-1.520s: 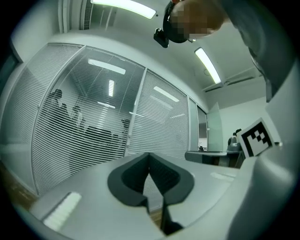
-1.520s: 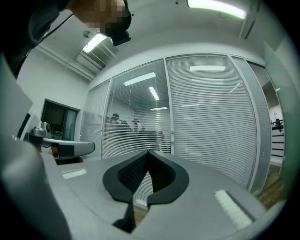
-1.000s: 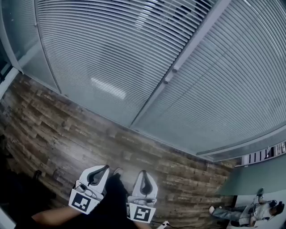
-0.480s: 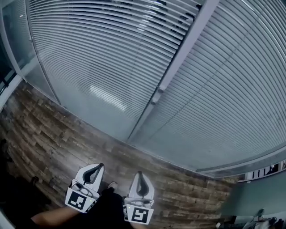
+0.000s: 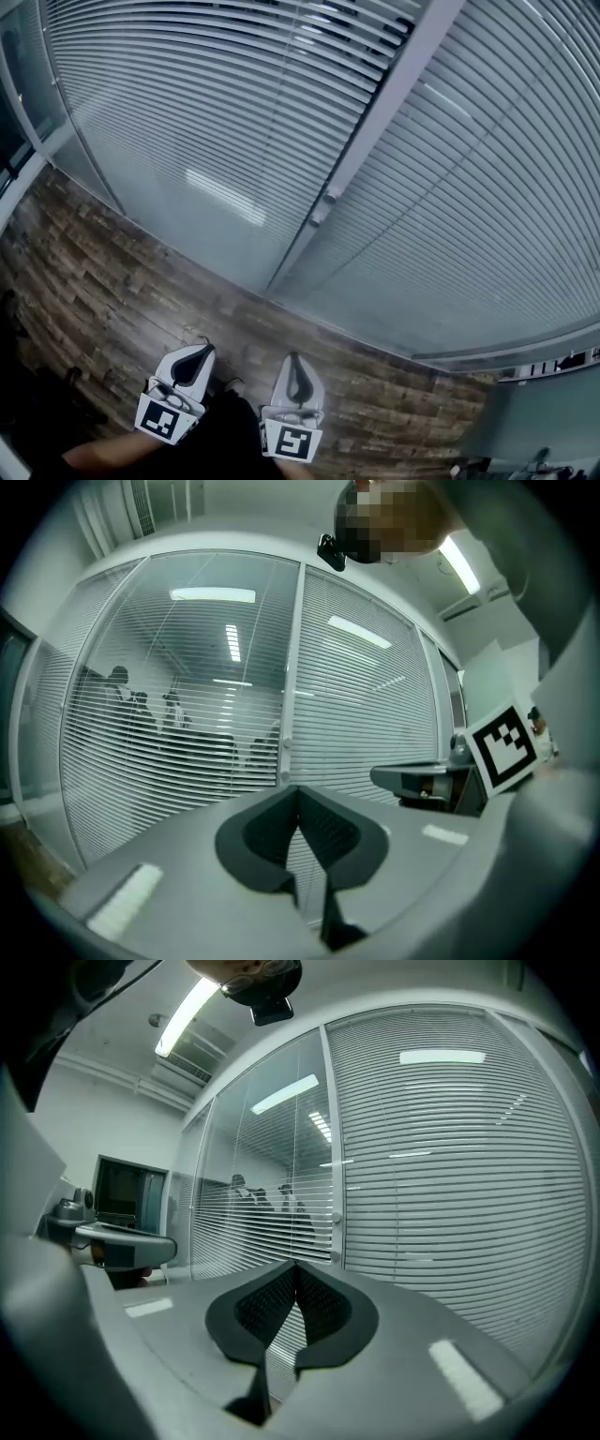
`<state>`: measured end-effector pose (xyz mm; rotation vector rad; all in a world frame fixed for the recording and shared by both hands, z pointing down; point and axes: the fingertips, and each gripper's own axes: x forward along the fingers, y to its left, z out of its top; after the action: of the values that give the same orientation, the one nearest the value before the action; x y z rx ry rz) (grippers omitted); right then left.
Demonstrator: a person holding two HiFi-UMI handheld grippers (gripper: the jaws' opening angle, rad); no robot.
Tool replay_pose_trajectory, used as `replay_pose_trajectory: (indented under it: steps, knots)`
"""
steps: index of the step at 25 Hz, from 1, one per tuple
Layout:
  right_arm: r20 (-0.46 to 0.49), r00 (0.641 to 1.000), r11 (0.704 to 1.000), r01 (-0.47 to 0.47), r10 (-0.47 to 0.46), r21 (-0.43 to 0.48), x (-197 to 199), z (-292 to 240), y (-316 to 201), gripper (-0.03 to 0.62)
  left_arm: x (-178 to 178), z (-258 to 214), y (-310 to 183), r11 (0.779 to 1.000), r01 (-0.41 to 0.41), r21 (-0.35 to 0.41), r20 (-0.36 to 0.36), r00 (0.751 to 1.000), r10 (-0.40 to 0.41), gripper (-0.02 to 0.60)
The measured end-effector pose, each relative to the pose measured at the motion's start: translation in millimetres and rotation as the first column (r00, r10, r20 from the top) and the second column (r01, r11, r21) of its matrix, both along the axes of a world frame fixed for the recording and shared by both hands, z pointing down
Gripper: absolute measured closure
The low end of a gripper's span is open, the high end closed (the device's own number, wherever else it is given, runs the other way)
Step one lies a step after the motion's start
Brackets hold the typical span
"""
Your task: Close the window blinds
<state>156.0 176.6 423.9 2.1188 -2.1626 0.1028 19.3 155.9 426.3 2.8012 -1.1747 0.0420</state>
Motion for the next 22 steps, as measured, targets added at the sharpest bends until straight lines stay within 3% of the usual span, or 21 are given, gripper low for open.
replay_pose_trajectory:
  steps: [3,8,14,22]
  knots:
    - [-0.004,1.0,1.0,-0.025,0.025,0.003,3.6,0.1,-6.8,0.591,-1.6,2.2,-13.5,1.0,-0.009,-0.003,-0.025,1.0,0.009,0.583]
    - [-0.025,0.996,0.996,-0.084,0.084,0.003,5.5,-7.3,-17.8,0.591,11.2,-11.2,-29.1,0.995,-0.092,0.041,-0.068,0.993,0.094,0.583]
    - [-0.022,0.993,0.993,-0.12,0.12,0.001,0.5,-3.1,-51.2,0.591,15.9,-6.0,-61.6,0.988,-0.153,0.023,-0.091,0.984,0.154,0.583]
    - [-0.043,0.989,0.99,-0.14,0.14,0.008,1.6,-12.7,-84.3,0.591,9.1,-15.2,-90.7,0.985,-0.167,0.043,-0.103,0.98,0.171,0.583]
